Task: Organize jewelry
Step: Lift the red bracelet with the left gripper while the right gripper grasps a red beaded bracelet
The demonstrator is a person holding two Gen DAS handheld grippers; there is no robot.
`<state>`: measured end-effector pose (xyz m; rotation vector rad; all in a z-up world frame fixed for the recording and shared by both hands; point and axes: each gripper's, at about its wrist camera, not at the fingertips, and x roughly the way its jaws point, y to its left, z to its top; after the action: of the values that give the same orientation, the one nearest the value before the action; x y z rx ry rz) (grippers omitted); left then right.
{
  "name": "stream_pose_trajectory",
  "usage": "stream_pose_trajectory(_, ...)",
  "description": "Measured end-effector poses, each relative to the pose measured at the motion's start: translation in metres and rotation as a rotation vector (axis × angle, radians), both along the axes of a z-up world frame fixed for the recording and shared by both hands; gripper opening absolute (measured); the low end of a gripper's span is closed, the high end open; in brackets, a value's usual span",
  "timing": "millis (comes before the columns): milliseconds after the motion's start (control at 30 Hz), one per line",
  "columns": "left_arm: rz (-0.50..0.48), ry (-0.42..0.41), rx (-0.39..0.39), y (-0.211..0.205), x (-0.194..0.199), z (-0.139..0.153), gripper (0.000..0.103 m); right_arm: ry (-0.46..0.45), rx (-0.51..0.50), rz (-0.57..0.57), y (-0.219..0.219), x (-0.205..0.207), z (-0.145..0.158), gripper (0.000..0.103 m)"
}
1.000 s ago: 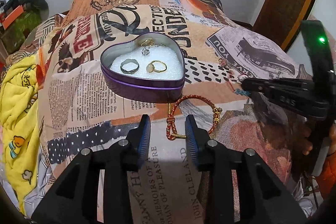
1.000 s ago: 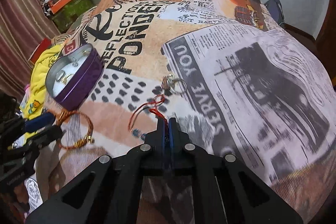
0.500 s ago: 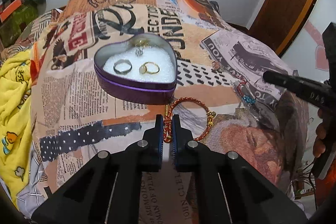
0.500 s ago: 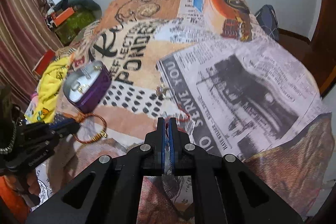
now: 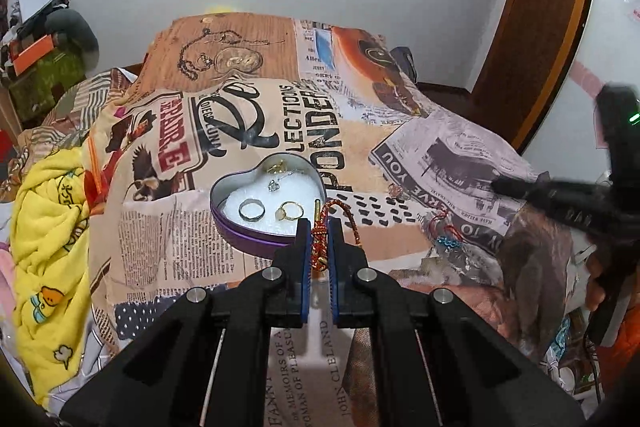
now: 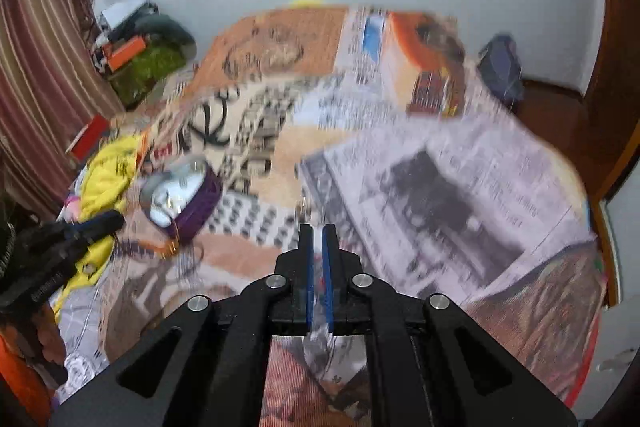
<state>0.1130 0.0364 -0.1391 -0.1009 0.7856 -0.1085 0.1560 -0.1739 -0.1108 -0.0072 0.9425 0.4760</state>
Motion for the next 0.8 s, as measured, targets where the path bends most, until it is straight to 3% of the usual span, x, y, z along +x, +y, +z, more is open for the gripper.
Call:
stream_pose_trajectory(67, -0.002, 0.005, -0.002, 0.0, 0.001, -0.002, 0.006, 0.086, -0.015, 0.014, 0.003, 0.004, -0.018, 0.042)
stream_pose_trajectory(100, -0.004, 0.009, -0.003, -0.001, 0.001, -0.003, 0.006, 0.101, -0.019, 0.015, 0.005, 0.004, -0.023, 0.046)
stream_pose_trajectory(333, 0.002, 0.026, -0.004, 0.0, 0.001, -0.009, 0.006, 0.143, -0.113, 0.033, 0.022, 0.007, -0.071, 0.046)
stream_pose_trajectory(400, 0.005, 0.027, -0.002, 0.001, 0.001, -0.009, 0.006, 0.121, -0.102, 0.029, 0.022, 0.008, -0.077, 0.044)
stream_pose_trajectory(467, 0.009, 0.026, 0.0, 0.001, 0.001, -0.008, 0.006, 0.102, -0.092, 0.01, 0.018, 0.008, -0.077, 0.019)
stream_pose_trajectory(533, 0.011, 0.025, -0.002, 0.002, 0.002, -0.008, 0.006, 0.118, -0.071, 0.003, 0.015, 0.01, -0.077, 0.007)
stream_pose_trajectory(800, 0.014, -0.009, 0.001, -0.001, 0.0, 0.004, 0.006, 0.108, -0.024, -0.005, 0.007, 0.005, -0.06, 0.007)
